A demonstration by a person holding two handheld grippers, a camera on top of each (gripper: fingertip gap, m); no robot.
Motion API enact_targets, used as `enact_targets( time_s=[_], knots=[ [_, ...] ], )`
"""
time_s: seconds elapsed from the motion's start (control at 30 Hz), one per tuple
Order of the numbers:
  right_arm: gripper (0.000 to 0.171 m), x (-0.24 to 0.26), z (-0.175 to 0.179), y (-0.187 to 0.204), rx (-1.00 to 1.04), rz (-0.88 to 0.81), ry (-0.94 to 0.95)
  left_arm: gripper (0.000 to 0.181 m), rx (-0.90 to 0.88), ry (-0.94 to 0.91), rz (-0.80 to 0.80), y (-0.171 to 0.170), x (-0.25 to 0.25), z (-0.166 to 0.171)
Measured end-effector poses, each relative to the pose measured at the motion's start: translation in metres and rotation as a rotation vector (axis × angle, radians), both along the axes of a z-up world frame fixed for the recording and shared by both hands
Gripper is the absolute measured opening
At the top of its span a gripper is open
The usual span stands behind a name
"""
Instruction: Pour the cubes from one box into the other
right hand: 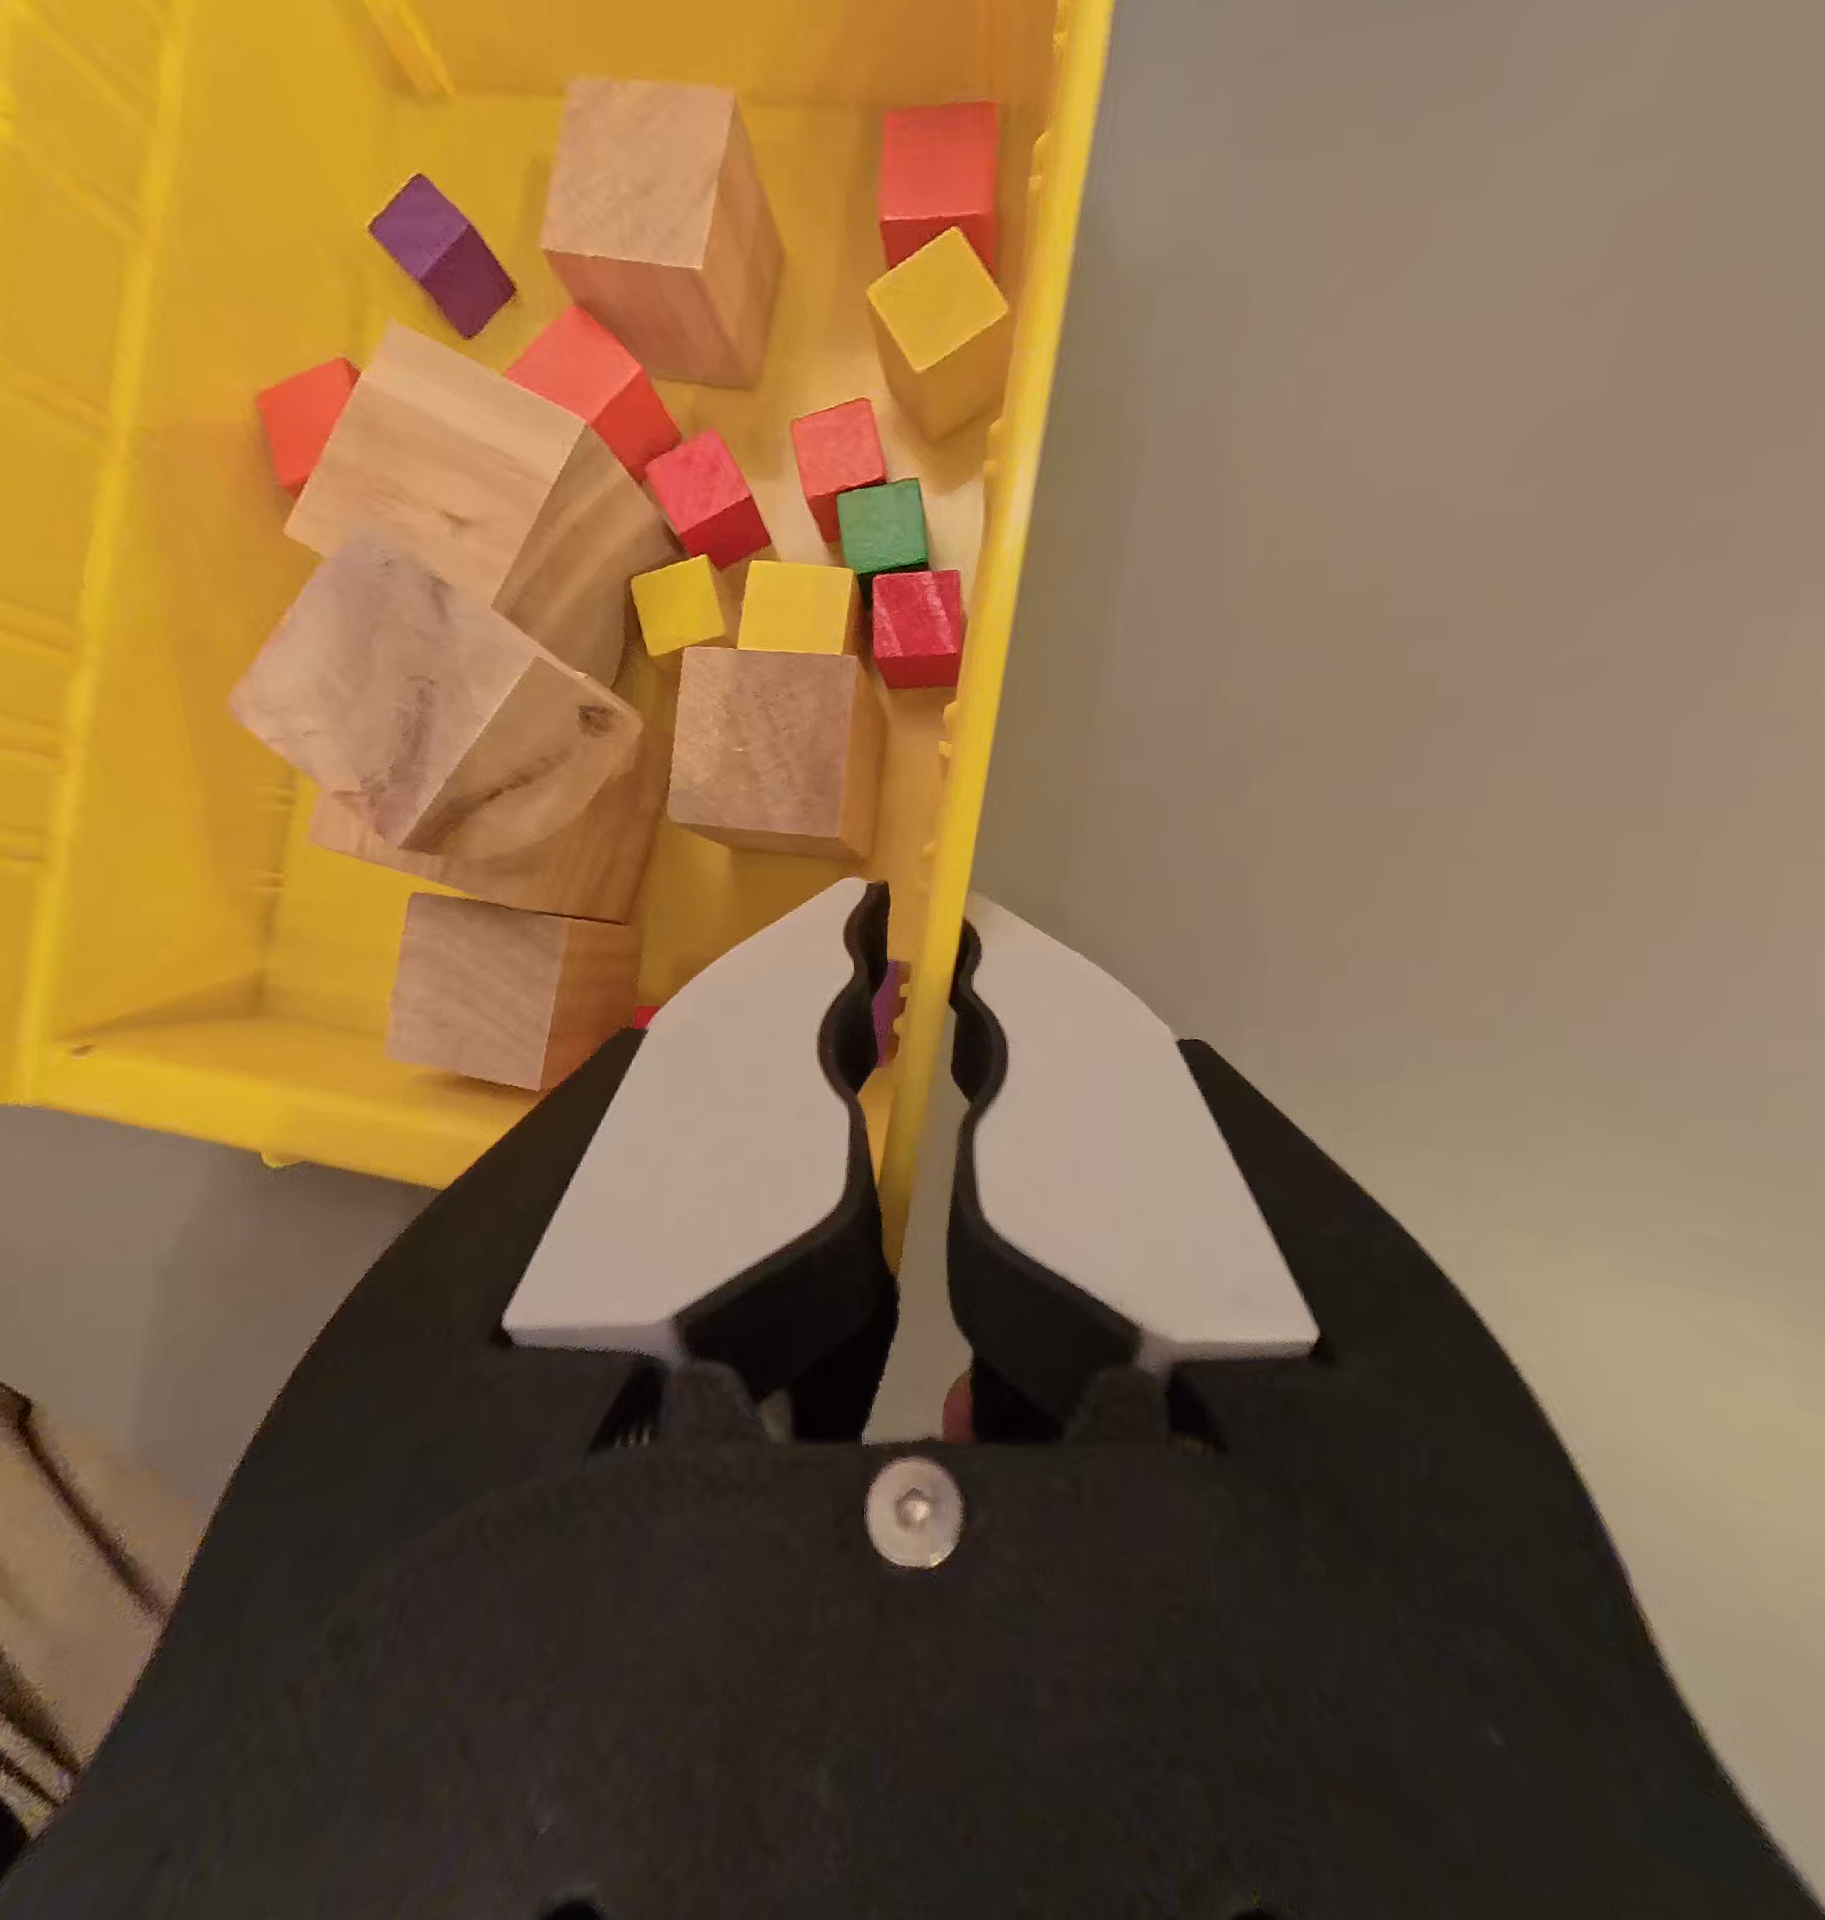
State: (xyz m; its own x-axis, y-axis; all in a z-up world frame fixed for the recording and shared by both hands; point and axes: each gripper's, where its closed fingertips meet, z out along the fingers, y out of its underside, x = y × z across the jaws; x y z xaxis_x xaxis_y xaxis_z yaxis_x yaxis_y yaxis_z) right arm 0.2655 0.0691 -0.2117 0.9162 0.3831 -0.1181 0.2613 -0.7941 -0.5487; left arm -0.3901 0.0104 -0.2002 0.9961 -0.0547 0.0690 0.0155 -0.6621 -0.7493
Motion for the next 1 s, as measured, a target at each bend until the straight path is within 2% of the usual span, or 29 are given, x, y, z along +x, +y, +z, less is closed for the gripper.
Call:
enact_targets(
  time_s=[0.03,0.13,0.3,0.37,0.47,0.57,0.6,0.7,0.77,0.8,0.87,1.0],
  knots=[
    [0.007,-0.014,0.000,-0.003,-0.012,0.022,0.005,0.007,0.001,-0.001,0.006,-0.001,-0.004,0.001],
    [0.027,-0.058,0.001,-0.012,-0.034,0.090,0.042,0.007,0.004,0.006,0.027,-0.004,-0.015,0.005],
    [0.047,-0.119,0.009,-0.028,-0.065,0.278,0.155,0.006,0.036,-0.034,0.066,-0.008,-0.030,0.013],
    [0.052,-0.121,0.021,-0.013,-0.028,0.260,0.245,0.006,0.048,-0.050,0.078,-0.010,-0.035,0.016],
    [0.069,-0.119,0.031,0.014,-0.026,0.207,0.366,0.007,0.064,-0.048,0.088,-0.011,-0.040,0.020],
    [0.066,-0.125,0.028,0.035,-0.033,0.213,0.311,0.007,0.072,-0.046,0.098,-0.010,-0.042,0.023],
    [0.056,-0.127,0.024,0.039,-0.055,0.222,0.279,0.007,0.072,-0.049,0.099,-0.010,-0.042,0.023],
    [0.042,-0.134,0.016,0.045,-0.095,0.219,0.218,0.007,0.070,-0.065,0.094,-0.011,-0.041,0.024],
    [0.023,-0.144,0.015,0.044,-0.104,0.225,0.217,0.006,0.064,-0.081,0.087,-0.012,-0.040,0.025],
    [0.020,-0.152,0.014,0.042,-0.115,0.225,0.242,0.006,0.063,-0.087,0.084,-0.012,-0.040,0.026],
    [0.016,-0.172,0.013,0.040,-0.118,0.207,0.320,0.006,0.071,-0.097,0.084,-0.012,-0.042,0.030],
    [0.020,-0.217,0.014,0.035,-0.086,0.227,0.393,0.006,0.093,-0.112,0.096,-0.015,-0.048,0.042]
  ],
)
